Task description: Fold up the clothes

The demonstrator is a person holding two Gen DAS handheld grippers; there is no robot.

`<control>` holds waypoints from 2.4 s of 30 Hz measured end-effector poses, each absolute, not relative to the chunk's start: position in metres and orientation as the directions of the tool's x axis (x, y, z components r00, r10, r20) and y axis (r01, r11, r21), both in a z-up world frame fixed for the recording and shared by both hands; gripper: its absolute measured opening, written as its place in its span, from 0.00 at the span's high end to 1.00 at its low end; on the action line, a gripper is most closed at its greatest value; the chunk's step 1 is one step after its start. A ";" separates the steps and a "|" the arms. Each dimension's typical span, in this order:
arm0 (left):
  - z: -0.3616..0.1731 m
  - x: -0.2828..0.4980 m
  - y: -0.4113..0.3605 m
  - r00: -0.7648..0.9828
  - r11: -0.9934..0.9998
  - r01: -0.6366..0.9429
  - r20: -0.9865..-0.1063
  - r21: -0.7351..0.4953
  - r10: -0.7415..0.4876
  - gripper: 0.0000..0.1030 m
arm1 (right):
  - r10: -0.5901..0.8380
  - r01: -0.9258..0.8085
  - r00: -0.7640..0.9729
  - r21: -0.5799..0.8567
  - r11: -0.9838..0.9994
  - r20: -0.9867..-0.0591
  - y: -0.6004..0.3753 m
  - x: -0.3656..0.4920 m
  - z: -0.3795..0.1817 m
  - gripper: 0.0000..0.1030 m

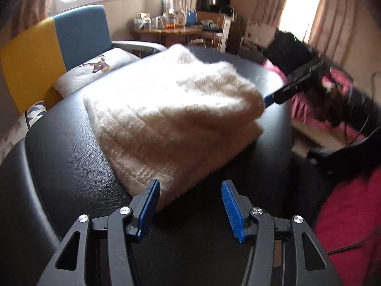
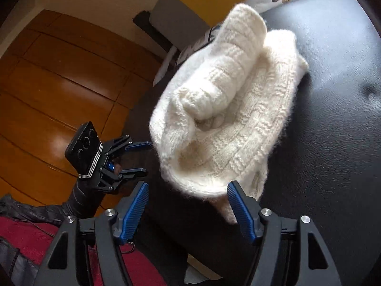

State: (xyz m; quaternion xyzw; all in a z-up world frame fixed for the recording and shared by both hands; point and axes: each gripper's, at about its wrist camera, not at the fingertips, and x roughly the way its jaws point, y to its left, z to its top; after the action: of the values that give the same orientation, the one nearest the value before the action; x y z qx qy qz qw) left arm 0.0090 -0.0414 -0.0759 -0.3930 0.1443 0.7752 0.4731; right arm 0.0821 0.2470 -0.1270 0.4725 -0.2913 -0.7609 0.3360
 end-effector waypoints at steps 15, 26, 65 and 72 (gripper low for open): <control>-0.075 -0.082 -0.072 -0.267 -0.576 -0.528 -0.522 -0.624 0.810 0.44 | -0.844 0.248 -0.263 0.813 -0.527 -0.467 0.183 0.048 -0.115 0.71; -0.108 -0.034 -0.051 -0.168 -0.624 -0.674 -0.741 -0.395 0.650 0.29 | -0.767 0.139 -0.231 0.760 -0.635 -0.599 0.234 0.096 -0.157 0.86; -0.059 0.007 0.000 -0.020 -0.378 -0.757 -0.559 -0.533 0.829 0.27 | -0.338 -0.053 -0.638 0.477 -0.877 -0.692 0.319 0.032 -0.136 0.28; -0.067 0.003 0.011 -0.059 -0.433 -0.742 -0.593 -0.512 0.803 0.27 | -0.485 0.287 -0.615 0.396 -0.872 -0.622 0.246 0.053 -0.075 0.30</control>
State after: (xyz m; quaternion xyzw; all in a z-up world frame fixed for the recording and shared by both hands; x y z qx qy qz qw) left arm 0.0026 0.0111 -0.0669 -0.4338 -0.0349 0.7267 0.5315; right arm 0.0529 0.2462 -0.0747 0.3813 -0.1297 -0.8892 0.2170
